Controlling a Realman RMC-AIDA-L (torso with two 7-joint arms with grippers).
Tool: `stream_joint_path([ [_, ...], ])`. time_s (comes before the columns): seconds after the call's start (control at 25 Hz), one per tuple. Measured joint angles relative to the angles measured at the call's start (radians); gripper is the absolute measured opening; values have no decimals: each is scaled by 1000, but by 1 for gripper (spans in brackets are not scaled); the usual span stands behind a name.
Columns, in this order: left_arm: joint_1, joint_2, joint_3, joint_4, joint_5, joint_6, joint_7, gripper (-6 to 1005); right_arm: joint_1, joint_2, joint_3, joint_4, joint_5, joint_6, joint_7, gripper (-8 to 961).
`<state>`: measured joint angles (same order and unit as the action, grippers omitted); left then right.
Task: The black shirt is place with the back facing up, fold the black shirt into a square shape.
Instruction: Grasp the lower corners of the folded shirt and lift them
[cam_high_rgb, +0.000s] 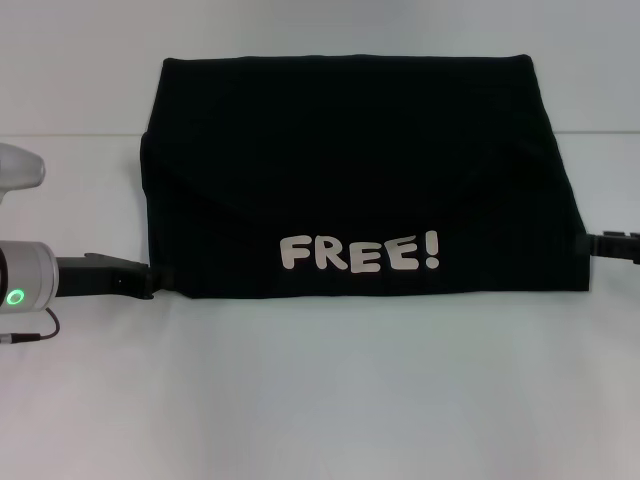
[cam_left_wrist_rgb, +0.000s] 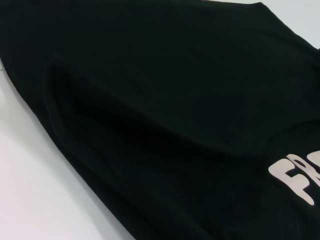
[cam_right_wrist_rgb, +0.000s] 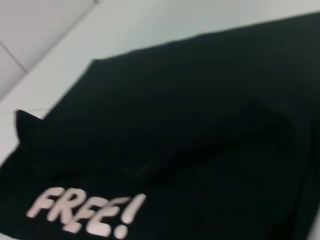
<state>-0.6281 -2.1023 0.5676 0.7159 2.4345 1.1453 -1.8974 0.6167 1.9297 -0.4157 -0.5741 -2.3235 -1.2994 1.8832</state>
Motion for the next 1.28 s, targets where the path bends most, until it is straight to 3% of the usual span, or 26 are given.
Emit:
stream_joint_path([
  [0.16,-1,1,0,0,0,1,0,7,7,0,-2,-4,-55,40,54,674],
  [1.28,1,2,0,2,1,1,1,6,54,37,-126,83,-93,204,131,651],
])
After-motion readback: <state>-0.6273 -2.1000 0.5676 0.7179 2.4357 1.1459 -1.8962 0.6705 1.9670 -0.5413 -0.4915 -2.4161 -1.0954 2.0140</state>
